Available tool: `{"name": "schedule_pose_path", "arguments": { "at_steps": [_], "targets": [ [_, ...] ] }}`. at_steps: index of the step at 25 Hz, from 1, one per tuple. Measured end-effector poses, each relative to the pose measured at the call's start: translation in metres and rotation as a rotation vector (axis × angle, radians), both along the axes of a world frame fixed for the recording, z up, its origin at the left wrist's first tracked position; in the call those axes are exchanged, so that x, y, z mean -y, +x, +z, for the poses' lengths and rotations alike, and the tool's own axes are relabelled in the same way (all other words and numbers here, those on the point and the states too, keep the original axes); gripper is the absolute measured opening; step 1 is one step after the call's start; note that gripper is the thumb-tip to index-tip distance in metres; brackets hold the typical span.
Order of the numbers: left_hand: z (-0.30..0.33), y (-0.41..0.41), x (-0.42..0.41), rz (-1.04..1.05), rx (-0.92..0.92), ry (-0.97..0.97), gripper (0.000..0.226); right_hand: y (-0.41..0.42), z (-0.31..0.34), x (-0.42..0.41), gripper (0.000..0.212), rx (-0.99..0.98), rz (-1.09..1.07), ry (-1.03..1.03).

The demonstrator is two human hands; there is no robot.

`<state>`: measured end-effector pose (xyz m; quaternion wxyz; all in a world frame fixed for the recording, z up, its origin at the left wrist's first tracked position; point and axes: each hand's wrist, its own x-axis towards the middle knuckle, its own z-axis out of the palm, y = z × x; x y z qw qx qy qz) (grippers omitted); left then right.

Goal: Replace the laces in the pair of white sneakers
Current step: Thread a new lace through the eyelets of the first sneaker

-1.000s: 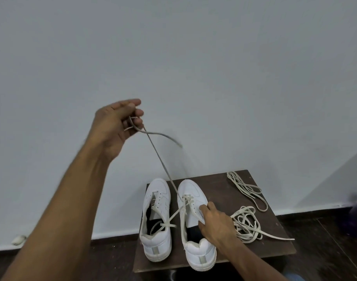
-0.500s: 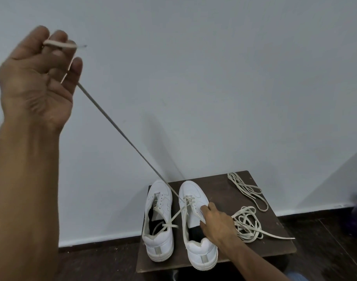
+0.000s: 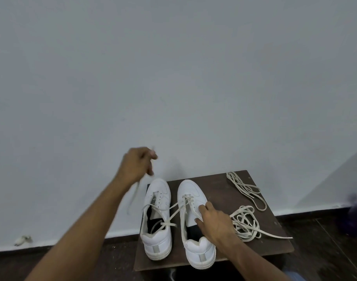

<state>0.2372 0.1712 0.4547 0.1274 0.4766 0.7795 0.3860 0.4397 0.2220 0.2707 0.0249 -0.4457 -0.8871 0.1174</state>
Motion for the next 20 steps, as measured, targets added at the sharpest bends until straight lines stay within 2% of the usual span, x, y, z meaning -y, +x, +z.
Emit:
{"name": "schedule_pose_path", "arguments": {
  "at_steps": [2, 5, 9, 11, 14, 17, 20],
  "targets": [
    [-0.033, 0.018, -0.003, -0.087, 0.25, -0.115, 0.023, 0.0, 0.0, 0.0, 0.038, -0.004, 0.002, 0.001],
    [-0.06, 0.036, -0.004, -0.069, 0.414, -0.251, 0.03, 0.001, 0.0, 0.0, 0.038, -0.006, 0.005, 0.0],
    [-0.079, 0.041, -0.004, -0.06, 0.589, -0.235, 0.022, 0.001, 0.0, -0.001, 0.039, -0.006, 0.006, 0.003],
    [-0.092, 0.04, -0.008, -0.056, 0.529, -0.23, 0.025, -0.001, 0.0, -0.003, 0.041, -0.033, 0.013, 0.01],
    [-0.111, 0.042, -0.016, -0.025, 0.313, -0.23, 0.033, -0.007, 0.001, -0.004, 0.039, -0.098, 0.013, 0.0],
    [-0.133, 0.045, -0.026, -0.098, 0.129, -0.258, 0.026, -0.011, 0.0, -0.007, 0.028, -0.131, -0.015, 0.03],
    [-0.148, 0.047, -0.034, -0.099, 0.103, -0.292, 0.022, -0.011, 0.003, -0.017, 0.019, -0.169, -0.049, -0.002]
  ]
}}
